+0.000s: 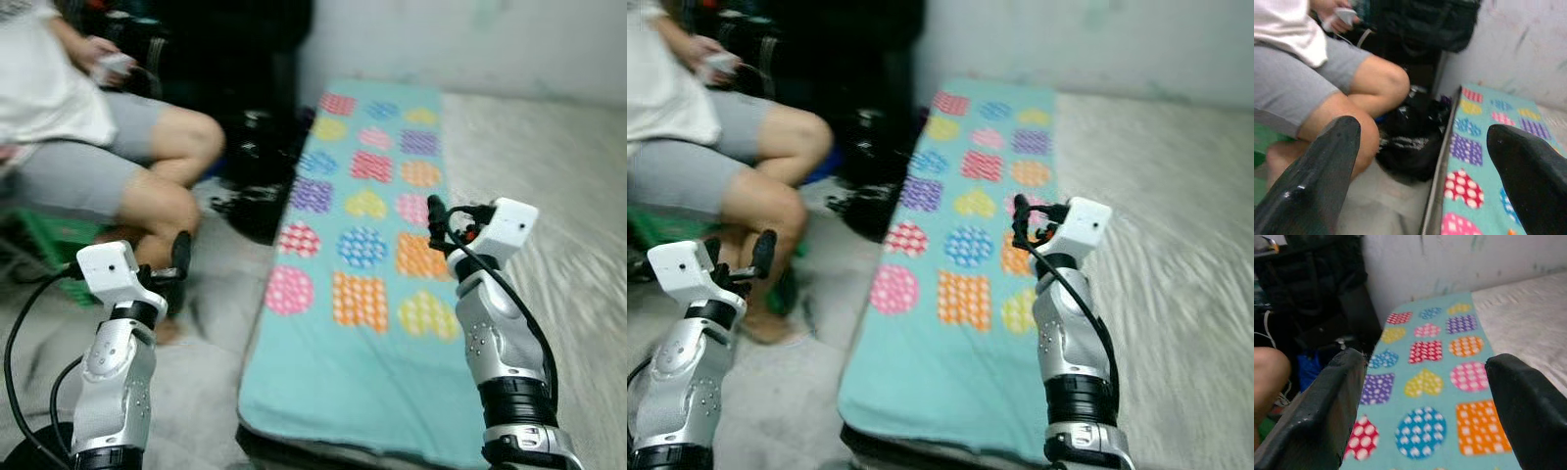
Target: Clean up the room
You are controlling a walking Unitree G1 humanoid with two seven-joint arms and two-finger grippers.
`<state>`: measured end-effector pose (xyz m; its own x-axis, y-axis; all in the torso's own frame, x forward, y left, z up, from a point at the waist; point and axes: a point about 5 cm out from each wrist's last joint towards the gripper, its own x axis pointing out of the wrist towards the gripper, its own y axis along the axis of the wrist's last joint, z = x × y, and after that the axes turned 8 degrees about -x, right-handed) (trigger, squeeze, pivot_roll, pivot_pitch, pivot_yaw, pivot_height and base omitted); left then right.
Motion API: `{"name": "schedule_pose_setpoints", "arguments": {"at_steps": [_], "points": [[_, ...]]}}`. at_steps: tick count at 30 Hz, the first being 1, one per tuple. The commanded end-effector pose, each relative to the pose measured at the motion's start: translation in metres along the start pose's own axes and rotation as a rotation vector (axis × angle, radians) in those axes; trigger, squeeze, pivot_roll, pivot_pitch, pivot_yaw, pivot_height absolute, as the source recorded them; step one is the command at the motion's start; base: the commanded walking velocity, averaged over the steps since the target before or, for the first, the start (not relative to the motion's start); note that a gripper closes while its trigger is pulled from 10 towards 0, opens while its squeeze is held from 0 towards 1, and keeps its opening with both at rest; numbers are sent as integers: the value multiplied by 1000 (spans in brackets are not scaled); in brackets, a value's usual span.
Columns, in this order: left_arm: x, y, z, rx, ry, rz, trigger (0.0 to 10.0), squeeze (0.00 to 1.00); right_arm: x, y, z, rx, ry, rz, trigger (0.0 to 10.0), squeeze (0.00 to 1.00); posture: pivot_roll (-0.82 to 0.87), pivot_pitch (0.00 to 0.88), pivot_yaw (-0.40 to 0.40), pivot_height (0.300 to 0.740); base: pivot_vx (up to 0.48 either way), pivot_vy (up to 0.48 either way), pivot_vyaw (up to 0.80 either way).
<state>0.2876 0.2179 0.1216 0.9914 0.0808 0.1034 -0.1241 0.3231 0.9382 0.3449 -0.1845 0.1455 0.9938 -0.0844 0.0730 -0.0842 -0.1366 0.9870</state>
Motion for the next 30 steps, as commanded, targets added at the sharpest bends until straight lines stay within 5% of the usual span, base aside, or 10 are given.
{"name": "schedule_pose_setpoints", "arguments": {"at_steps": [1, 6, 12, 21, 30], "points": [[-1, 1, -3, 1, 22, 5, 10000, 0, 1, -3, -1, -3, -6, -13, 10000, 0, 69, 0, -5, 740, 0, 0, 0], [-10, -8, -4, 78, 32, -28, 10000, 0, -5, -11, -8, -2, -7, -38, 10000, 0, 50, 0, 7, 740, 0, 0, -396], [-4, -15, 7, 17, 16, -58, 10000, 0, -11, -17, 8, -13, -65, -68, 10000, 0, 32, 0, -6, 740, 0, 0, -741], [-15, -27, 13, -19, 38, -71, 10000, 0, -5, -10, -4, -66, 29, -49, 10000, 0, 26, 0, -56, 740, 0, 0, -89], [-35, -25, -6, 42, 82, -68, 10000, 0, -38, -48, 12, -224, 160, -178, 10000, 0, 30, 0, -57, 740, 0, 0, 0]]}}
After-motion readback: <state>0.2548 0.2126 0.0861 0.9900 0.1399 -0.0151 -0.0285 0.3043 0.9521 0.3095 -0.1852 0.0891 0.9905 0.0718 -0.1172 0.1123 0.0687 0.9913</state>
